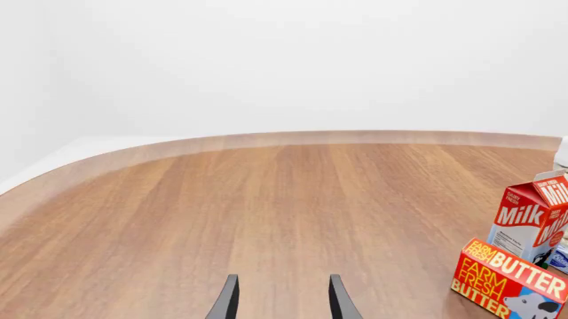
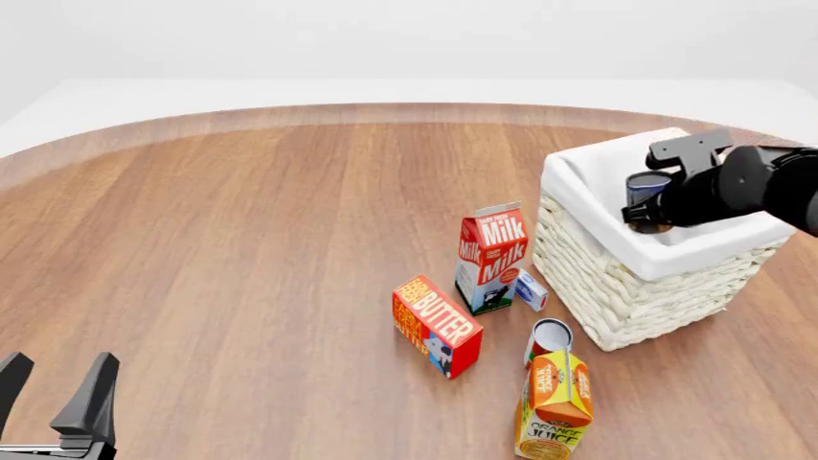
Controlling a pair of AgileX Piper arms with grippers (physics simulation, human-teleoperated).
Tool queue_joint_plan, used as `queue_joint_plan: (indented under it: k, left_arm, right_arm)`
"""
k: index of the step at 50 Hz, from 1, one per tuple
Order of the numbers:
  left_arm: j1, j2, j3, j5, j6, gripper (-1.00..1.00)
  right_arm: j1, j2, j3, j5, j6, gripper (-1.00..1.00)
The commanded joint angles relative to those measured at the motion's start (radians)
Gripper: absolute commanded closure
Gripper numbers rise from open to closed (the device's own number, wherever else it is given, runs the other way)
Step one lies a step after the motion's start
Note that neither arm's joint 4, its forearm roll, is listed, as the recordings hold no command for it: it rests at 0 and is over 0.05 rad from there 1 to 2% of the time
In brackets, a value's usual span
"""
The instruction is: Pick up the alphabet soup, and put it in the basket.
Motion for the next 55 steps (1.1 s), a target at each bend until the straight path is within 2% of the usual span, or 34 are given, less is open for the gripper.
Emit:
queue_joint_plan:
  k: [1, 26, 27, 55]
  left_arm:
    - [0.000, 0.000, 0.000, 0.000, 0.000, -1.00]
    - [0.000, 0.000, 0.000, 0.000, 0.000, -1.00]
    - [0.000, 0.000, 0.000, 0.000, 0.000, -1.00]
    - [0.000, 0.000, 0.000, 0.000, 0.000, -1.00]
  right_arm:
    - [-0.001, 0.005, -0.005, 0.000, 0.017, 1.00]
    - [-0.009, 0.013, -0.011, 0.002, 0.019, 1.00]
    - [-0.006, 0.009, -0.008, 0.001, 0.018, -1.00]
    - [-0.020, -0.039, 0.014, -0.015, 0.026, -1.00]
